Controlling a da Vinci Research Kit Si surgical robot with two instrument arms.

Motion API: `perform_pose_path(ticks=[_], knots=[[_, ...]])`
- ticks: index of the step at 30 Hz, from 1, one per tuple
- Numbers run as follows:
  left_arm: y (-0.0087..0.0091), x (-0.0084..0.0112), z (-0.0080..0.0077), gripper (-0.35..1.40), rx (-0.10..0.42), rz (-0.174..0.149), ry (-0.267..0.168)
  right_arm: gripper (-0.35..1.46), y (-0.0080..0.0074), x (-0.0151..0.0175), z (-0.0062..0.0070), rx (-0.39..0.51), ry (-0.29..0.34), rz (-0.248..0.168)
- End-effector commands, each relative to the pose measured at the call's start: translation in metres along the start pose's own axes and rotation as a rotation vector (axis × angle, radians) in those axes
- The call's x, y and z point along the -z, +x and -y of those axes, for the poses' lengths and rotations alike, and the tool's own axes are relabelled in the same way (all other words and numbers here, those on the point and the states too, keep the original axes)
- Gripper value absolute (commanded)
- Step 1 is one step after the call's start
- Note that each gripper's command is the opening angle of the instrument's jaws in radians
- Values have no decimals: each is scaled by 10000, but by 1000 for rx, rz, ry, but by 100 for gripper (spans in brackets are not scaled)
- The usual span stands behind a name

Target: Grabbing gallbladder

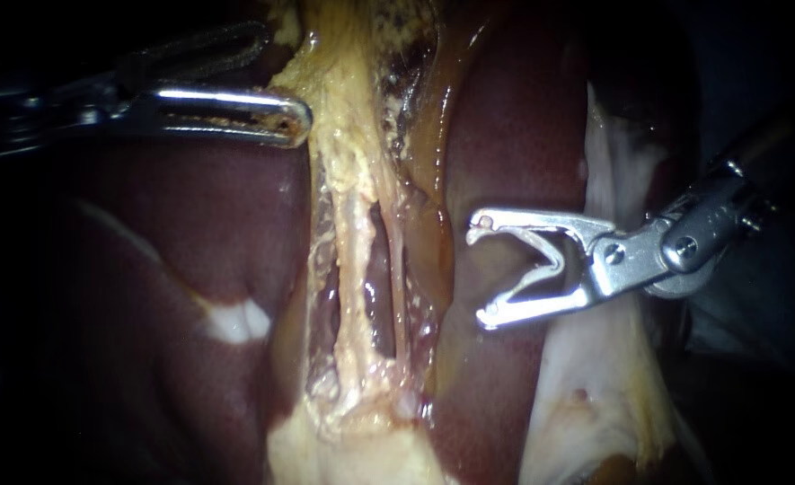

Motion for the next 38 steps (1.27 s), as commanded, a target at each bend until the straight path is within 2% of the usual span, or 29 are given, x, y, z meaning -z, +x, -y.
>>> perform_pose_path(ticks=[1, 6, 10, 14, 15, 16, 24, 38], knots=[[1, -1, 0, 71, 6, 0, 0, 59, 0, 0, 0, 0, 2, -1], [9, -5, -5, 61, 20, 1, -1, 59, 1, 0, 0, 0, 2, -1], [11, -5, -10, 37, 19, -4, -2, 59, 1, 0, 0, 0, 2, -1], [12, -4, -16, -5, 14, -43, -18, 59, 1, 0, 0, 0, 2, -1], [13, -4, -18, -26, 13, -52, -20, 59, 1, 0, 0, 0, 2, -1], [14, -3, -20, -35, 12, -57, -21, 59, 1, 0, 0, 0, 2, -1], [17, 2, -26, -35, 15, -77, -26, 59, 1, 0, 0, 0, 2, -1], [16, -1, -24, -35, 16, -76, -32, 59, 2, -2, 1, 0, 2, -1]])
